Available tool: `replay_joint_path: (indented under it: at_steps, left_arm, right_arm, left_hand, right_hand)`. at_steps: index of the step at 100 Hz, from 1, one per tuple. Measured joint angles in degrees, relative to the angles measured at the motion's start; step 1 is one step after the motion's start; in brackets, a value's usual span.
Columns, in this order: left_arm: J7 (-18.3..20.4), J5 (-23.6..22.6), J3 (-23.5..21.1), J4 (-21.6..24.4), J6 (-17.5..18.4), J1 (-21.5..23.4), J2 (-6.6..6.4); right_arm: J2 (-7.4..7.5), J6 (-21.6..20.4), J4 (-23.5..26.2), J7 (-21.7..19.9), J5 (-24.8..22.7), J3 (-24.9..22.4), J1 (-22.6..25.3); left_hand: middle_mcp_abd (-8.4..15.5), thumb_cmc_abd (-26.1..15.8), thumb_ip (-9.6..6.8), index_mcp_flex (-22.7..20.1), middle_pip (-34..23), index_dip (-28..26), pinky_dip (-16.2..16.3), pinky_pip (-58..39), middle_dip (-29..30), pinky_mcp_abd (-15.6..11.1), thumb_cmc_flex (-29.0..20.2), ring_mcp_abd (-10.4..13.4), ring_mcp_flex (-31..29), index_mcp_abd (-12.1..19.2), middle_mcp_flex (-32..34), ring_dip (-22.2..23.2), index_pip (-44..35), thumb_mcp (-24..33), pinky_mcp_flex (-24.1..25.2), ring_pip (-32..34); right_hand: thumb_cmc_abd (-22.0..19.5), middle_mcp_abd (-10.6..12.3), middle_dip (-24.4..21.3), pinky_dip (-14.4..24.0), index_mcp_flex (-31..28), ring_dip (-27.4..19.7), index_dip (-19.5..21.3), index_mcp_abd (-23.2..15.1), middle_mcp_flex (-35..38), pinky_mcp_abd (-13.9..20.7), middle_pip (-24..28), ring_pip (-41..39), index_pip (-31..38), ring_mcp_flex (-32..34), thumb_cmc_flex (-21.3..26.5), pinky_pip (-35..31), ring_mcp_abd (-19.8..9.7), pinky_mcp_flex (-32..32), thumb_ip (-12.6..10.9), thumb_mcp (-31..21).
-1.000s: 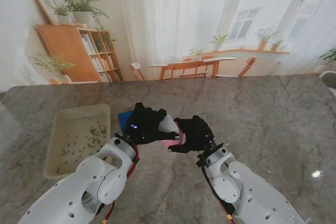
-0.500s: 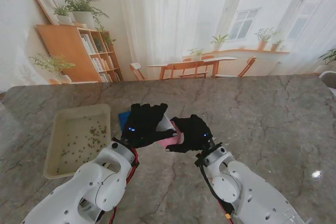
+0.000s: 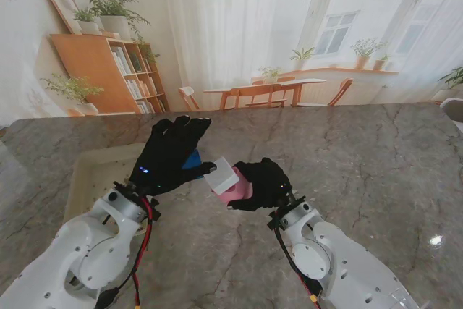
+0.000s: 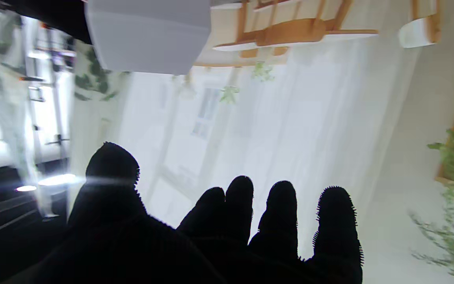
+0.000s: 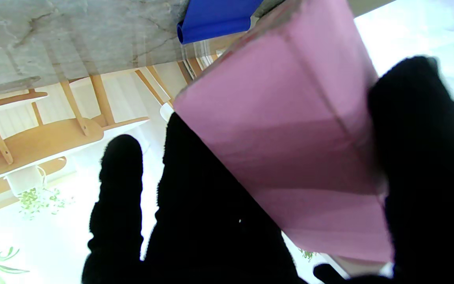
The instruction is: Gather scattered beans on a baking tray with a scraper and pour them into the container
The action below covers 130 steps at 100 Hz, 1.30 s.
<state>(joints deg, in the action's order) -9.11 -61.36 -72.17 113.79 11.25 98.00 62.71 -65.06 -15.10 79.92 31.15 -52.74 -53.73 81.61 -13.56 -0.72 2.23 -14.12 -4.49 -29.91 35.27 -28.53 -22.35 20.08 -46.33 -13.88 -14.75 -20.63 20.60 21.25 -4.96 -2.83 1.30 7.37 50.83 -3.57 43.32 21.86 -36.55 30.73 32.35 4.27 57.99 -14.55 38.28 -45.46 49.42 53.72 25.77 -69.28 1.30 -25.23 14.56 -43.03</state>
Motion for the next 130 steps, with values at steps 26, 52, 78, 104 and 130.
replay_joint_path:
  at_steps: [26, 52, 78, 104, 130]
  left_arm:
    - [12.0, -4.9, -6.8, -0.1, 18.5, -0.7, -2.91]
    - [10.1, -10.0, -3.1, -5.1, 21.9, -6.2, -4.74]
    - [8.4, -10.6, 1.5, -9.0, 24.4, -11.7, -4.85]
    - [7.9, -9.3, 3.1, -10.3, 24.4, -13.0, -4.79]
    - [8.6, -3.0, 4.9, -10.7, 19.1, -13.0, -4.37]
  right_arm:
    - [0.00, -0.5, -0.3, 0.8, -0.5, 0.1, -0.2]
    - [0.00, -1.6, -0.5, 1.3, -0.6, 0.4, -0.6]
    - [-0.01, -2.2, -0.7, 1.9, -0.7, 0.6, -0.7]
    - [-0.01, -2.2, -0.7, 2.1, -1.0, 0.7, -0.6]
    - [0.02, -1.6, -0.6, 2.0, -1.1, 0.8, -0.3]
  left_hand:
    - [0.9, 4.9, 0.00, 4.2, 1.3, 13.6, -3.1, 3.1, 1.5, -2.9, -2.6, 1.2, 6.2, 2.0, -9.5, -3.0, 4.6, 0.5, -0.1, -1.6]
    - [-1.3, 4.9, 0.00, 4.2, 1.7, 25.3, -5.0, 3.1, 2.4, -3.7, -5.2, 0.7, 8.6, 2.6, -13.2, -3.0, 5.4, 0.6, 0.6, -0.5]
    - [-1.2, 6.2, 0.00, 4.2, 1.3, 15.4, -7.6, -1.2, 2.4, -4.5, -6.7, 0.7, 8.6, 6.0, -13.0, -3.0, 4.6, 1.3, 0.6, 0.6]
    - [4.9, 9.4, 0.08, 2.0, -2.1, -21.2, -6.7, -8.1, -2.3, -7.4, -8.8, 4.1, 0.3, 14.2, -1.3, 0.5, -5.8, 0.9, -3.0, 3.4]
    - [9.1, 14.7, 0.35, -4.3, -10.6, -36.6, 5.1, -19.0, -18.7, -9.3, -2.8, 7.1, -15.6, 12.6, 16.2, 13.0, -21.1, -4.2, -9.7, 10.6]
  right_hand:
    - [0.0, 0.2, 0.0, 0.0, 0.1, 0.0, 0.0, 0.0, -0.6, 0.0, 0.0, 0.5, 0.0, -0.1, 0.0, 0.0, -0.2, 0.0, 0.0, 0.0]
    - [0.0, 0.6, 0.0, 0.0, 0.1, 0.0, 0.0, -0.4, -0.6, 0.0, 0.0, 0.8, 0.0, -0.1, 0.0, 0.0, -0.5, 0.0, 0.0, 0.8]
    - [-0.6, 0.9, 0.0, 0.0, 0.1, 0.0, 0.0, -0.5, -0.6, 0.0, 0.0, 1.1, 0.0, -0.1, 0.0, 0.0, -0.7, 0.0, 0.0, 1.3]
    - [-0.6, 0.9, 0.0, 0.0, 0.1, 0.0, 0.0, -0.7, -0.6, 0.0, 0.0, 1.1, 0.0, -0.1, 0.0, 0.0, -0.7, 0.0, 0.0, 1.3]
    - [-0.6, 1.1, 0.0, 0.0, 0.1, 0.0, 0.0, -1.6, -0.7, 0.0, 0.0, 1.1, 0.0, -0.1, 0.0, 0.0, -0.8, 0.0, 0.0, 1.7]
